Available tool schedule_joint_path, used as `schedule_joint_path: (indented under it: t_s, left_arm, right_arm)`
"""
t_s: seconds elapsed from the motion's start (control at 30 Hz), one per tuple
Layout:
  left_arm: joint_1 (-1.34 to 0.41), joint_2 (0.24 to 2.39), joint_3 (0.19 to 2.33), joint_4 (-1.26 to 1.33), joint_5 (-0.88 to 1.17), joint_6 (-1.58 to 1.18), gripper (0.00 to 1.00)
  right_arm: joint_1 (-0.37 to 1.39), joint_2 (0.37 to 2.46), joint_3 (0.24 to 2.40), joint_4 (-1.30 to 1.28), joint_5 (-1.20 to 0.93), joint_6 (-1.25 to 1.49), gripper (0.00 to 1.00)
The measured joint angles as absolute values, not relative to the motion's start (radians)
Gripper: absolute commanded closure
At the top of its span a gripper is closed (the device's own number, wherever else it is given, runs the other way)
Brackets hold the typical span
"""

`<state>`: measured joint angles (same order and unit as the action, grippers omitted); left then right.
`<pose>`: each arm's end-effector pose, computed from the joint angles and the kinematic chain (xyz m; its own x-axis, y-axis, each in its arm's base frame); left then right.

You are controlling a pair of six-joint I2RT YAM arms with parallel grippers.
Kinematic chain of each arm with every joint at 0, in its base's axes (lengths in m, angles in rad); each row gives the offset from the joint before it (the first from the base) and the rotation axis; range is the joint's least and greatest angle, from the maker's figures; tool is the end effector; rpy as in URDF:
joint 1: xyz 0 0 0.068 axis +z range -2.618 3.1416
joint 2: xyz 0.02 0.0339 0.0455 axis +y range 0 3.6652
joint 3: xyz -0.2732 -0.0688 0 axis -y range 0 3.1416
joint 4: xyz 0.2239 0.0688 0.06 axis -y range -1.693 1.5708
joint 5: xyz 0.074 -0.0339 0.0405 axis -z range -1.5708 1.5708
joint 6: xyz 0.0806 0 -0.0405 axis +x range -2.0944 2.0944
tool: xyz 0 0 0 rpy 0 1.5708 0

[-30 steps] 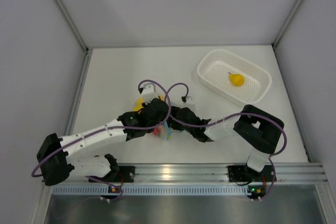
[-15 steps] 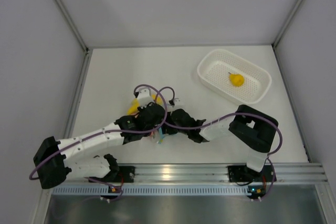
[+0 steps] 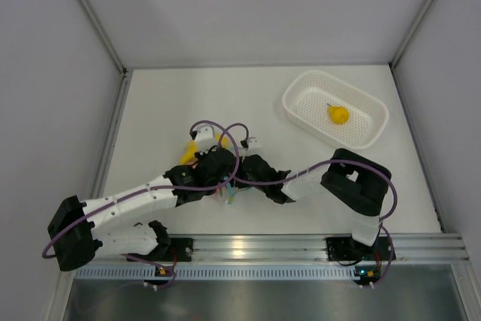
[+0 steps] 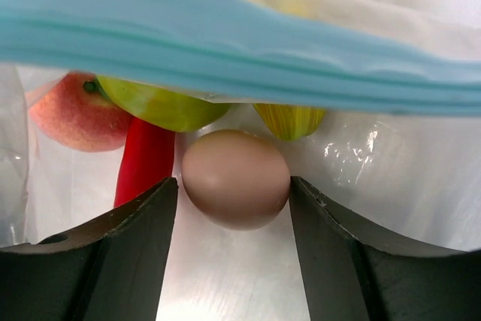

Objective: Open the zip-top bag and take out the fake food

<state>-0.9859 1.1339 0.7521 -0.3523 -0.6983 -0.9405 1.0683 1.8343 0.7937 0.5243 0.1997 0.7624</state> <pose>0.1731 -0.1676 0.2424 -0.5210 -0.3339 -0.7855 -0.0777 0.9350 -0.3459 0.2015 0.3334 0.1389 -0.7078 0.1176 -0.6966 -0.3969 0.7495 0.5298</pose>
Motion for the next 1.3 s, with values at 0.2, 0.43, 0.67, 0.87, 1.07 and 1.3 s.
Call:
schedule_joint_path:
  t_s: [0.2, 0.43, 0.67, 0.87, 1.07, 1.3]
  left_arm:
    - [-0.985, 1.134, 0.748, -0.352, -0.693, -0.941, 1.0]
    - [-0.986, 1.121, 0.736, -0.35, -0.685, -0.942, 1.0]
    - [-0.992, 1.113, 0.729, -0.344, -0.672, -0.942, 1.0]
    - [-0.992, 1.113, 0.729, -0.344, -0.671, -0.945, 1.0]
    - [-0.993, 1.118, 0.729, -0.334, -0.675, -0.952, 1.0]
    - [-0.993, 1.15, 0.73, -0.332, -0.673, -0.973, 1.0]
  right_arm:
    - [1.068, 1.864, 0.795, 0.583, 0.224, 0.81, 0.46]
    - [1.068, 1.896, 0.826, 0.593, 0.246, 0.842, 0.62]
    - [1.069, 1.87, 0.797, 0.597, 0.247, 0.839, 0.7]
    - [1.084, 1.737, 0.711, 0.567, 0.278, 0.829, 0.7]
    - [1.107, 1.576, 0.647, 0.519, 0.31, 0.822, 0.7]
    - [1.124, 1.244, 0.57, 0.364, 0.378, 0.772, 0.7]
